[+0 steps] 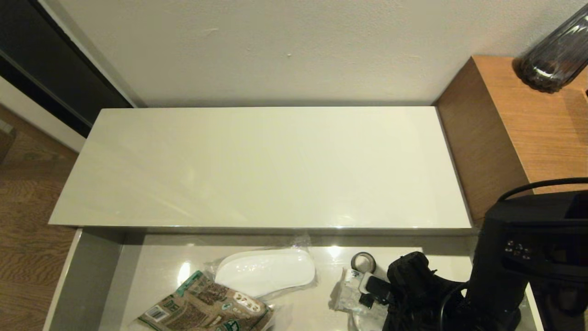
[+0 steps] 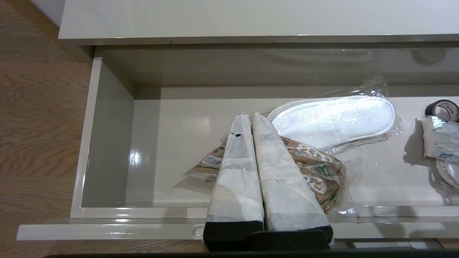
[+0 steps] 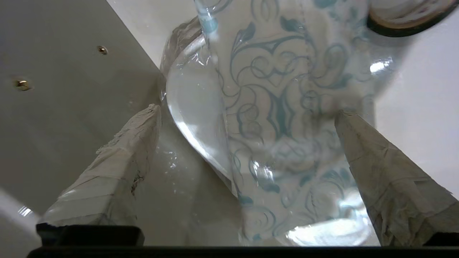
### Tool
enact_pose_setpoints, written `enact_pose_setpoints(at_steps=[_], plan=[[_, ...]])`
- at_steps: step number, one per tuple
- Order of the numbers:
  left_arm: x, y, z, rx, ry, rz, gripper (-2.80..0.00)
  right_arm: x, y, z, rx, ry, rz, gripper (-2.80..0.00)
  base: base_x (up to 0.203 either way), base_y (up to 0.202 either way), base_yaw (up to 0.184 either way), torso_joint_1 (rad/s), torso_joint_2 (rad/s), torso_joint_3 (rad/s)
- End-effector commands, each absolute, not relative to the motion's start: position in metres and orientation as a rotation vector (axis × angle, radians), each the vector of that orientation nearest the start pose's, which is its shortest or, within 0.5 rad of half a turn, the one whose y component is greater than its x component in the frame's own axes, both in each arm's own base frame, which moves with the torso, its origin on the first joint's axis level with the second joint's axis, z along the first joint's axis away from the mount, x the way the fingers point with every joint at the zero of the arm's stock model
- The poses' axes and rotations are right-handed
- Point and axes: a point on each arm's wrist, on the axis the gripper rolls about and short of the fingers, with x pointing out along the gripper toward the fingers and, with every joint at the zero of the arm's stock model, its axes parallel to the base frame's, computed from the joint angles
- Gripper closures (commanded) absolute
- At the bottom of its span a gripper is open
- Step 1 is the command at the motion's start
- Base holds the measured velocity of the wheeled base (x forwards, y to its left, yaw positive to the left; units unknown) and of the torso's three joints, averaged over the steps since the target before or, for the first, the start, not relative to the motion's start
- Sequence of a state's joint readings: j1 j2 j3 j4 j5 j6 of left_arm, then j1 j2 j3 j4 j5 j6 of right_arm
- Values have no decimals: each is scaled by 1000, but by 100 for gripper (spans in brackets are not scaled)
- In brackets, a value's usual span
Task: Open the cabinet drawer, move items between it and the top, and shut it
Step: Take out the tissue from the drawer
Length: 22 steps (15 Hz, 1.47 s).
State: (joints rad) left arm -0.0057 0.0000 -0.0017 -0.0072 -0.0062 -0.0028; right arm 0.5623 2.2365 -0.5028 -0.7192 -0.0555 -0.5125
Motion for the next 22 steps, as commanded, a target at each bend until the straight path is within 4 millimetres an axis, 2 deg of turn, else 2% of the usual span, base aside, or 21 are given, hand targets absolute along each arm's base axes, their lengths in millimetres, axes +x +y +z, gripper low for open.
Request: enact_pose_setpoints(at_steps=[1, 3, 8, 11, 14, 18, 19, 22], plan=[[-23, 0, 77, -3, -8, -12, 0, 246, 153, -52, -790, 859, 709, -280, 0, 0, 0, 0, 0, 0], [-23, 0, 77, -3, -8, -12, 0, 255, 158, -61, -793, 828, 685, -280, 0, 0, 0, 0, 0, 0], [-23, 0, 77, -3, -8, -11, 0, 278, 171, -64, -790, 763, 618, -280, 0, 0, 0, 0, 0, 0], [-23, 0, 77, -3, -8, -12, 0, 289, 170, -70, -782, 750, 580, -280, 0, 0, 0, 0, 0, 0], [-23, 0, 77, -3, -8, -12, 0, 283, 164, -72, -796, 776, 562, -280, 0, 0, 0, 0, 0, 0], [-23, 0, 77, -3, -8, -12, 0, 285, 165, -72, -801, 771, 543, -280, 0, 0, 0, 0, 0, 0], [-23, 0, 77, -3, -8, -11, 0, 284, 163, -68, -820, 769, 511, 0, 0, 0, 0, 0, 0, 0], [-23, 0, 77, -3, -8, -12, 0, 284, 163, -55, -810, 748, 501, 0, 0, 0, 0, 0, 0, 0]])
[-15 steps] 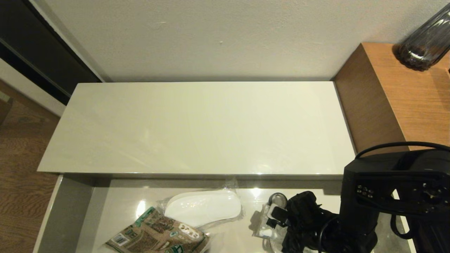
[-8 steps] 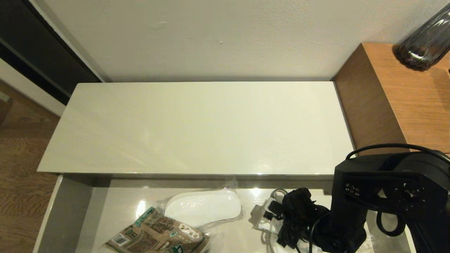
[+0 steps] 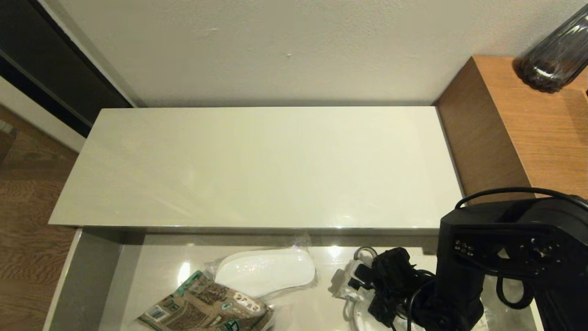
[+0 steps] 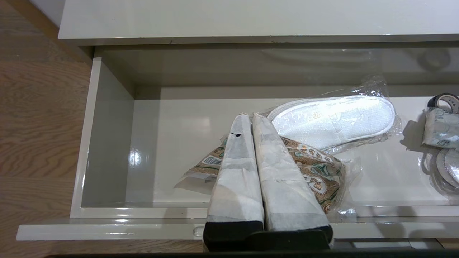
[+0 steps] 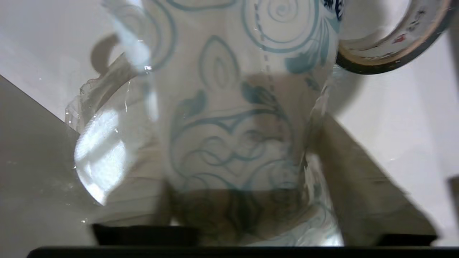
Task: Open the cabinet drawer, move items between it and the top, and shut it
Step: Take out the tissue from the drawer
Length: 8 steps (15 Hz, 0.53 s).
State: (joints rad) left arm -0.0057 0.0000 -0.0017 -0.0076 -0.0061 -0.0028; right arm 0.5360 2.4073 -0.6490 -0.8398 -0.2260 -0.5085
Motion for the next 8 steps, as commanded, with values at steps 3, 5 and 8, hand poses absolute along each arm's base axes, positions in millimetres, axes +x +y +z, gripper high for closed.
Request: enact_pose_setpoints(at_steps=[3, 5, 8], plan=[[-23, 0, 77, -3, -8, -12, 0, 281, 162, -39, -808, 747, 498, 0, 0, 0, 0, 0, 0, 0], [-23, 0, 77, -3, -8, -12, 0, 276, 158, -24, -806, 744, 496, 0, 0, 0, 0, 0, 0, 0], [-23, 0, 77, -3, -8, -12, 0, 258, 147, 0, -811, 759, 499, 0, 0, 0, 0, 0, 0, 0]])
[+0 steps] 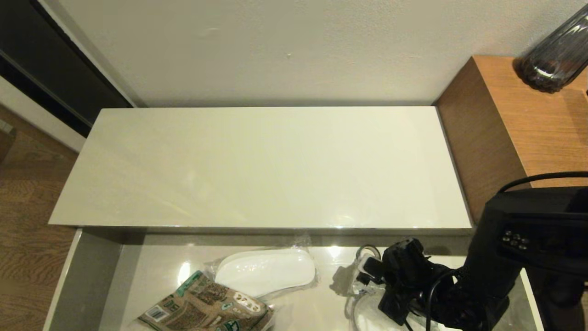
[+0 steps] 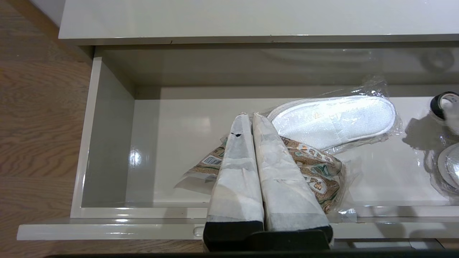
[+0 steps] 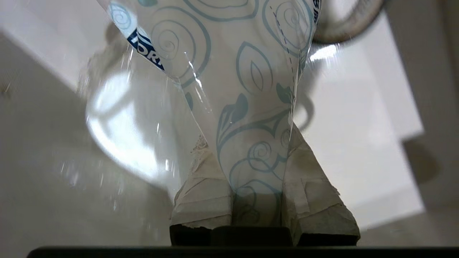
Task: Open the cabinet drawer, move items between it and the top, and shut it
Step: Take out the tissue from the drawer, then place the tissue on the table
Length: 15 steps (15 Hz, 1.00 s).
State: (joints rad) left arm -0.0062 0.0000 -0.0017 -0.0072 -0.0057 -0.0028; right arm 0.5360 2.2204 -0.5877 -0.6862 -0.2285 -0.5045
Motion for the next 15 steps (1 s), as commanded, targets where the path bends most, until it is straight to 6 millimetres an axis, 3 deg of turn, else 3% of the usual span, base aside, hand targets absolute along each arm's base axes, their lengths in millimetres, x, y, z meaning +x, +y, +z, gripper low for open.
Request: enact_pose_setpoints(at_steps=[1, 5, 7, 12, 15], plan=[[-23, 0, 77, -3, -8, -12, 0, 249, 142, 5, -815, 771, 503, 0, 0, 0, 0, 0, 0, 0], [-23, 0, 77, -3, -8, -12, 0, 222, 126, 23, -825, 787, 508, 0, 0, 0, 0, 0, 0, 0], [-23, 0, 77, -3, -8, -12, 0, 210, 119, 41, -819, 761, 504, 0, 0, 0, 0, 0, 0, 0], [-23, 0, 77, -3, -8, -12, 0, 183, 101, 111, -785, 656, 500, 0, 0, 0, 0, 0, 0, 0], [-23, 0, 77, -3, -8, -12, 0, 177, 99, 153, -757, 533, 548, 0, 0, 0, 0, 0, 0, 0]])
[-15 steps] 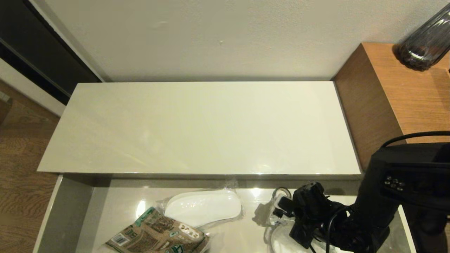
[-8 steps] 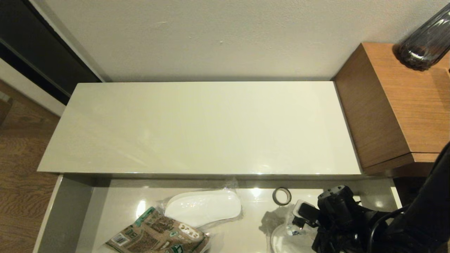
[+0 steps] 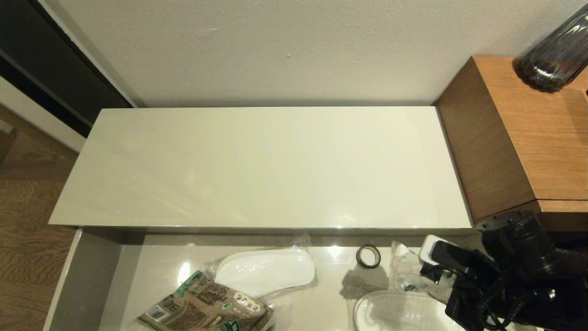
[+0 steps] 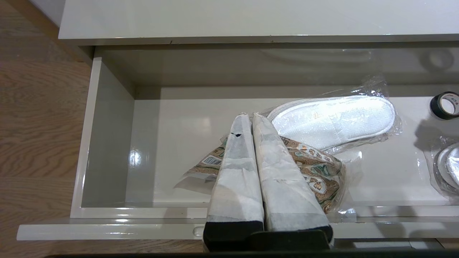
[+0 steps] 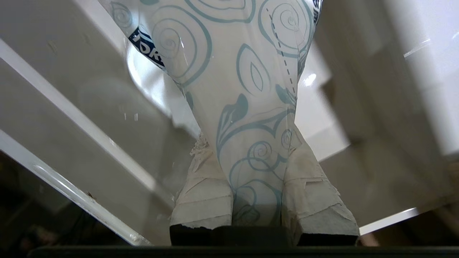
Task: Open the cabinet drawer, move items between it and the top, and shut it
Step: Place the tissue on the table
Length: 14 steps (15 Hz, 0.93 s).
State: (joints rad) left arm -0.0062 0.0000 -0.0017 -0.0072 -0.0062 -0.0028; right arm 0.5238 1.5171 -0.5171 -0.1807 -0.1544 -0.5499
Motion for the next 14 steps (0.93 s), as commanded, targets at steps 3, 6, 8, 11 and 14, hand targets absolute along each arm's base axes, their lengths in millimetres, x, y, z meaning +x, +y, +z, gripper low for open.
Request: enact_pose_setpoints(at_steps=[3, 6, 8, 11, 14], plan=[[-23, 0, 77, -3, -8, -12, 0, 189, 106, 191, -729, 436, 543, 0, 0, 0, 0, 0, 0, 0], [-23, 0, 77, -3, -8, -12, 0, 231, 121, 237, -664, 352, 457, 0, 0, 0, 0, 0, 0, 0], [-23, 0, 77, -3, -8, -12, 0, 278, 128, 253, -621, 336, 356, 0, 0, 0, 0, 0, 0, 0], [-23, 0, 77, -3, -8, -12, 0, 353, 128, 254, -573, 340, 145, 0, 0, 0, 0, 0, 0, 0], [-23, 0, 77, -3, -8, -12, 0, 400, 107, 248, -545, 349, -44, -280, 0, 0, 0, 0, 0, 0]])
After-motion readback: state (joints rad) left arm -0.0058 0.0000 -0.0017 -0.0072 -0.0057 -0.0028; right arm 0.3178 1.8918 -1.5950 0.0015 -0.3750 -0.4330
